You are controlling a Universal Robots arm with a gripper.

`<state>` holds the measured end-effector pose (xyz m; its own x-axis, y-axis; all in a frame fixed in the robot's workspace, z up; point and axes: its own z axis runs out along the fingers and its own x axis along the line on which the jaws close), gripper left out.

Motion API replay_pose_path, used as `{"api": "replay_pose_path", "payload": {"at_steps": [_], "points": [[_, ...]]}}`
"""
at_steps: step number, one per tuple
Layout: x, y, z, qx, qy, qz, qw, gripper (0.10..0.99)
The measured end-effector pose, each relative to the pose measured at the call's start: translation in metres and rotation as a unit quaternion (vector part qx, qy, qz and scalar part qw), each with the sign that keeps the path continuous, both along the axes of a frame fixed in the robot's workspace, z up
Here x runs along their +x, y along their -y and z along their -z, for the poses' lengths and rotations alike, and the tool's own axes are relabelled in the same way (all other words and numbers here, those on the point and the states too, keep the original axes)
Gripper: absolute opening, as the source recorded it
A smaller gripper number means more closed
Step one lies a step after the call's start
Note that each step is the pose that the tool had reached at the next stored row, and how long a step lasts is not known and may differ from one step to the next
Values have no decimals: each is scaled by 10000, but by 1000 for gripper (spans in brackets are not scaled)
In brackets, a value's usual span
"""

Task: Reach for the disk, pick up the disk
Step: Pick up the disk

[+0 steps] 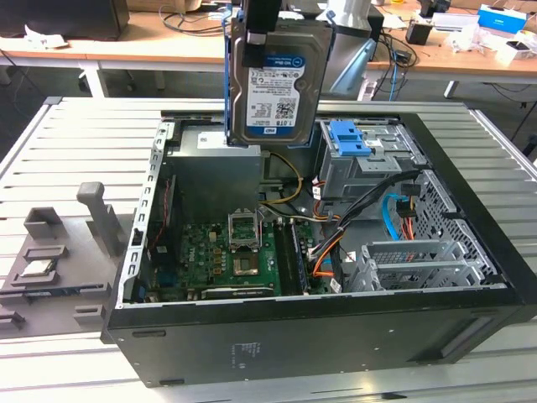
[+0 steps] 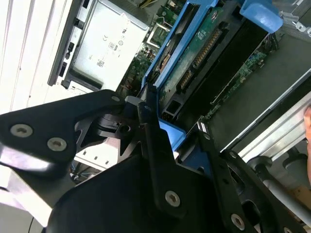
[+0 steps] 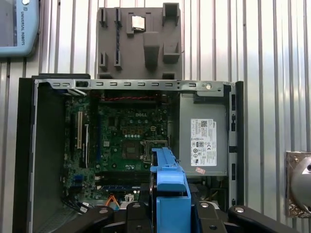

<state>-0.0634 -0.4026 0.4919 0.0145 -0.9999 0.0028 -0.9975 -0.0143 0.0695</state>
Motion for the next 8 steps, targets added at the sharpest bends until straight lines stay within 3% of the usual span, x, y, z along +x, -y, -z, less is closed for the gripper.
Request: {"api": "replay_pose_path", "payload": {"at_steps": [8], "points": [[0, 144, 0, 0, 0, 0, 10000, 369]]}}
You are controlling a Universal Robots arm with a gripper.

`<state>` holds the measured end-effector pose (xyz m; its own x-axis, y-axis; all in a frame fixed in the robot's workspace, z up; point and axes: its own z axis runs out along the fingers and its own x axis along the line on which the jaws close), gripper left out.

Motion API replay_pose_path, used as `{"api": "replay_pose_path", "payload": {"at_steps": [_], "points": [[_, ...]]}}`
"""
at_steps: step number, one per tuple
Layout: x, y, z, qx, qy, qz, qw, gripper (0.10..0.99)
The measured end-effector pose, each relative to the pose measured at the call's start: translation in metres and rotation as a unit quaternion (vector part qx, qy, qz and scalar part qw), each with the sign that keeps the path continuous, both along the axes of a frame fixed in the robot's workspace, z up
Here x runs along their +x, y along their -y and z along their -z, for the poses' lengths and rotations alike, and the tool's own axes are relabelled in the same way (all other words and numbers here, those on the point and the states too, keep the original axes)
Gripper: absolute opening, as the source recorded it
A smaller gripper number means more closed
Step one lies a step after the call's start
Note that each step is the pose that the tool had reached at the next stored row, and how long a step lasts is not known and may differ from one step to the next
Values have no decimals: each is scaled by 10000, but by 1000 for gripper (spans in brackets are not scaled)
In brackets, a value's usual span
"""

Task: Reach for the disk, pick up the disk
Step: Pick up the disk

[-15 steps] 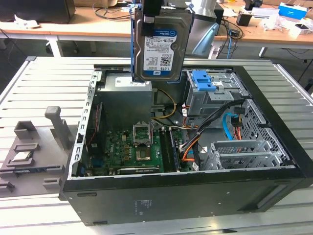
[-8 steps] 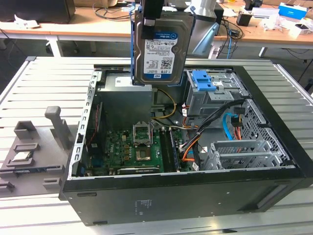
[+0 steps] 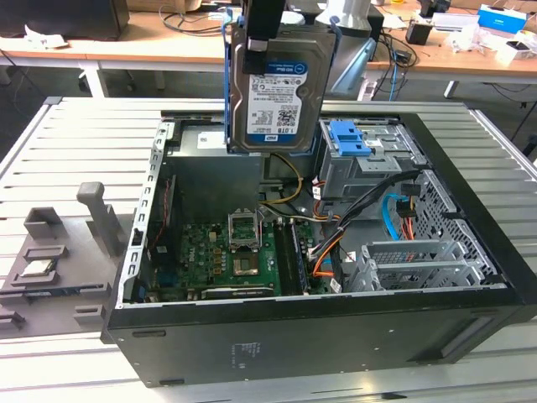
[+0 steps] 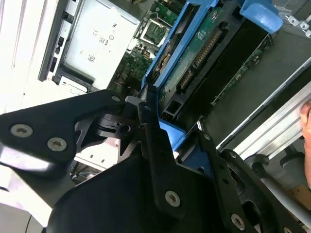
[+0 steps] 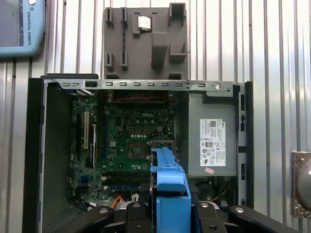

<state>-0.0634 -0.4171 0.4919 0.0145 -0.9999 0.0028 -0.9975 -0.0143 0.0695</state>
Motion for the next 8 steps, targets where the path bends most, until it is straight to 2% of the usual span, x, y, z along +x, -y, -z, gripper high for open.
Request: {"api": "replay_pose_path", "payload": {"at_steps": [8], "points": [[0, 117, 0, 0, 0, 0, 10000, 369]]}}
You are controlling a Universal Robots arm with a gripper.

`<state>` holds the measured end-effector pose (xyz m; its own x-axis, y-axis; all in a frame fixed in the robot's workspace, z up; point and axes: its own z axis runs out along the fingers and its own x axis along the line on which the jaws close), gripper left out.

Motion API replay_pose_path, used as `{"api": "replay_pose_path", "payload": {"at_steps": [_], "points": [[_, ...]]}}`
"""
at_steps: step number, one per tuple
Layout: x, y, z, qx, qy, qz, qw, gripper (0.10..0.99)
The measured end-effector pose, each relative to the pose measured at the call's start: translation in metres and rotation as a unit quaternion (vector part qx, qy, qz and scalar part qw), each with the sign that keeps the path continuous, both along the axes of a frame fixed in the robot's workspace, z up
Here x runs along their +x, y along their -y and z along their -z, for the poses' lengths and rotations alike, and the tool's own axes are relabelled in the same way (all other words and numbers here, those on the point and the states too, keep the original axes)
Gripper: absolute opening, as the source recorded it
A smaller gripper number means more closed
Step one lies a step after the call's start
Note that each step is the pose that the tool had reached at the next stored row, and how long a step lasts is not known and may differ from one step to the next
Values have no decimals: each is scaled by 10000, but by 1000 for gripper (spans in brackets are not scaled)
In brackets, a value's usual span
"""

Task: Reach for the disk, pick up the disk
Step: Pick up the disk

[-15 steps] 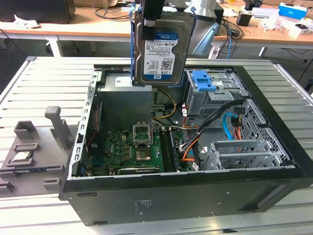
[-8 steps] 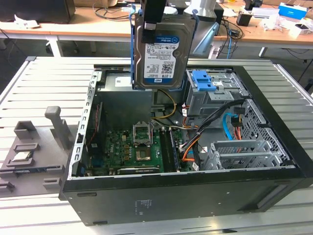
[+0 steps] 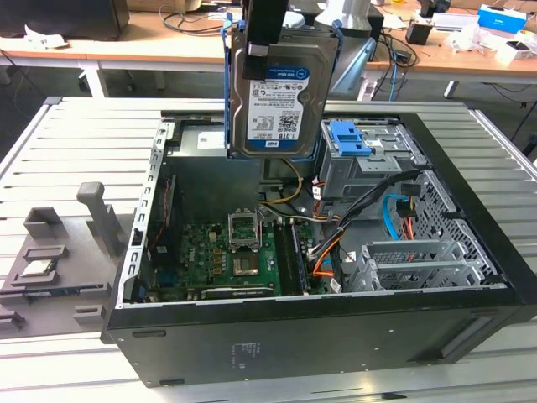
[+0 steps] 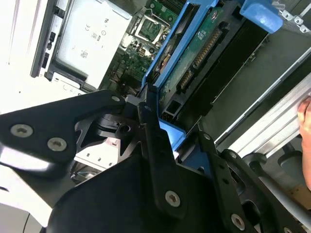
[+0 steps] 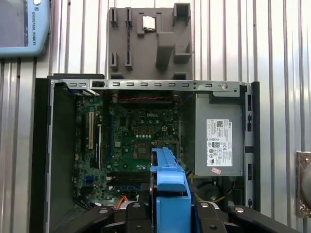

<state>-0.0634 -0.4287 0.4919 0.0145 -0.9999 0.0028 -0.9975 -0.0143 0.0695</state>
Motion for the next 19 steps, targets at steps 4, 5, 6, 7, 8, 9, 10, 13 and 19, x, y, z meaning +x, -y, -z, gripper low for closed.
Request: {"api": "replay_pose_path", "payload": {"at_steps": [4, 5, 6, 7, 8, 9, 10, 13, 19], "points": [[0, 61, 0, 0, 0, 0, 10000, 369], [0, 73, 0, 0, 0, 0, 10000, 369], [0, 89, 0, 0, 0, 0, 10000, 369], [0, 101, 0, 0, 0, 0, 10000, 369], [0, 116, 0, 0, 0, 0, 10000, 369], [0, 128, 0, 0, 0, 0, 10000, 369], [0, 148, 0, 0, 0, 0, 10000, 369], [0, 193, 0, 0, 0, 0, 10000, 369], [0, 281, 0, 0, 0, 0, 10000, 369]]}}
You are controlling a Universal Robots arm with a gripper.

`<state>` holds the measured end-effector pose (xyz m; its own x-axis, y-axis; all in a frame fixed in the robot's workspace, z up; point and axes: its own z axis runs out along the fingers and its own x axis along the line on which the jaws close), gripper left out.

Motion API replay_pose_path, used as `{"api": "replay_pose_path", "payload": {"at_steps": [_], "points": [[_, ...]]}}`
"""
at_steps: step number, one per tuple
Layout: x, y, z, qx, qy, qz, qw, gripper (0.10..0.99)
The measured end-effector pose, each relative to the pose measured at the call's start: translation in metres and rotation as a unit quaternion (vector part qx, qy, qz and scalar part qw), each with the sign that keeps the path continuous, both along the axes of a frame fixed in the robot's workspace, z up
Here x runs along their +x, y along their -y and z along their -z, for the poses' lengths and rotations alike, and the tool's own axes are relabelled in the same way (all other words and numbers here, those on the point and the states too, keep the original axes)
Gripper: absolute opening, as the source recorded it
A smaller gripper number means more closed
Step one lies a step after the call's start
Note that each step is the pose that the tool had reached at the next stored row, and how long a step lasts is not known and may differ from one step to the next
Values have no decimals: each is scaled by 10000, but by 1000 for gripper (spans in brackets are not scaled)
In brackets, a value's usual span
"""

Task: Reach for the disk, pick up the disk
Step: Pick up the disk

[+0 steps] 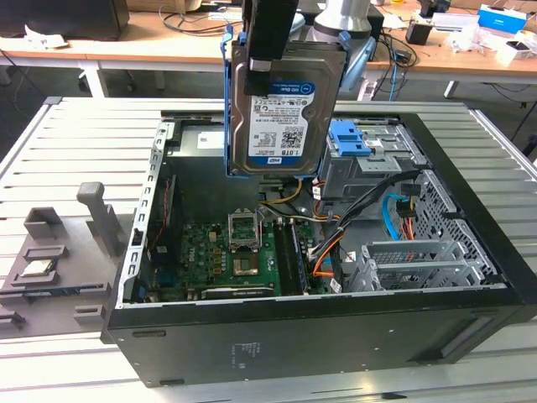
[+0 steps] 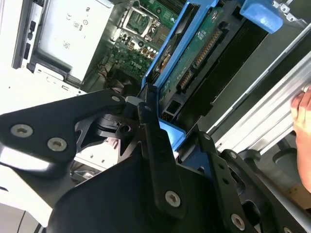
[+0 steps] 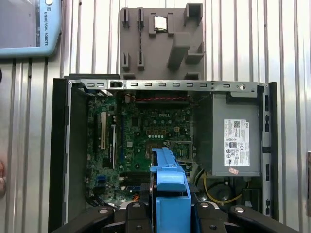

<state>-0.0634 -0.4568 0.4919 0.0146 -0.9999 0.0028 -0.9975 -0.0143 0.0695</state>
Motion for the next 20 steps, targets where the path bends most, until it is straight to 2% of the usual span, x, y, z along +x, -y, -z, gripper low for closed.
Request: {"api": "replay_pose_path", "payload": {"at_steps": [8, 14, 20], "points": [[0, 127, 0, 0, 0, 0, 10000, 369], [0, 251, 0, 0, 0, 0, 10000, 369], [0, 322, 0, 0, 0, 0, 10000, 369]]}}
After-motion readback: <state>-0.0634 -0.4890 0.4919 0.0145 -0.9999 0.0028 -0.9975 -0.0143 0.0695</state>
